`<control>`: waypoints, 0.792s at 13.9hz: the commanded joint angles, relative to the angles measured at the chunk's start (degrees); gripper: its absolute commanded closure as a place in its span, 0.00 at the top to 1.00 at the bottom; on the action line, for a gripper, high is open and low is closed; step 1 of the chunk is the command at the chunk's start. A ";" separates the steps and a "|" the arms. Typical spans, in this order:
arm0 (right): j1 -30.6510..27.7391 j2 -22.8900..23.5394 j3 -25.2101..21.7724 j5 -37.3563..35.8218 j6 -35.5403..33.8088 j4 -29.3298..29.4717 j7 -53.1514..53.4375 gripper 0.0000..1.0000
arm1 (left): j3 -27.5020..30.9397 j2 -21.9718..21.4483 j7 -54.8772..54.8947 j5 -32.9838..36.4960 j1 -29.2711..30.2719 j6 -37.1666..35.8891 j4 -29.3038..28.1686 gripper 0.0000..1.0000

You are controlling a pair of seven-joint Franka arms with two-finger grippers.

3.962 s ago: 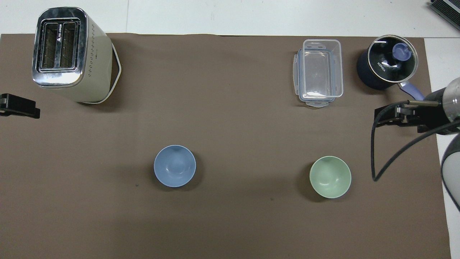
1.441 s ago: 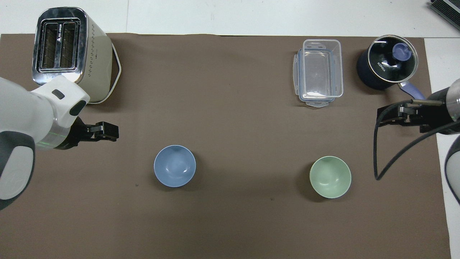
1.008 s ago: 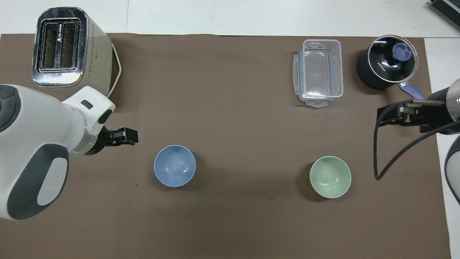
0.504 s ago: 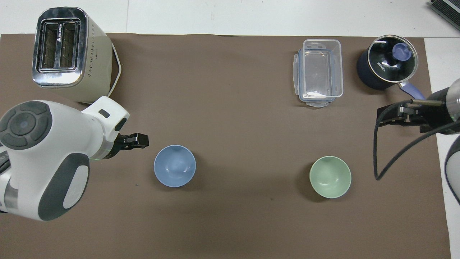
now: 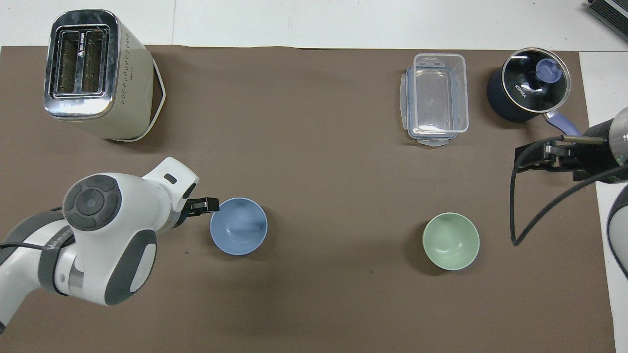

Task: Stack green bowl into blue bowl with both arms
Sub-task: 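Close the left gripper on the blue bowl's rim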

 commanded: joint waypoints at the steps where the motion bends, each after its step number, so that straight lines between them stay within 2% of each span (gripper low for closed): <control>1: -0.63 -0.99 0.16 1.02 0.78 -0.99 -1.17 1.00 | 0.85 0.50 -2.70 -0.23 -2.03 5.86 -3.94 1.00; 3: -0.63 -0.99 0.16 1.02 0.78 -0.99 -1.17 1.00 | 0.85 1.64 -3.23 -0.31 -3.44 6.66 -4.47 1.00; 4: -0.63 -0.99 0.16 1.02 0.78 -0.99 -1.17 1.00 | 0.85 2.86 -5.76 -0.31 -4.31 7.36 -4.56 0.88; 7: -0.63 -0.99 0.16 0.94 0.70 -0.99 -1.17 1.00 | 0.84 4.11 -9.39 -0.31 -6.25 8.51 -4.73 0.12; 8: -0.72 -0.99 0.16 0.93 0.70 -0.99 -1.17 1.00 | 0.85 4.19 -9.47 -0.31 -6.43 8.60 -4.65 0.00; 11: -0.63 -0.99 0.16 1.02 0.78 -0.99 -1.17 1.00 | 0.85 4.19 -9.21 -0.31 -6.26 8.51 -4.56 0.00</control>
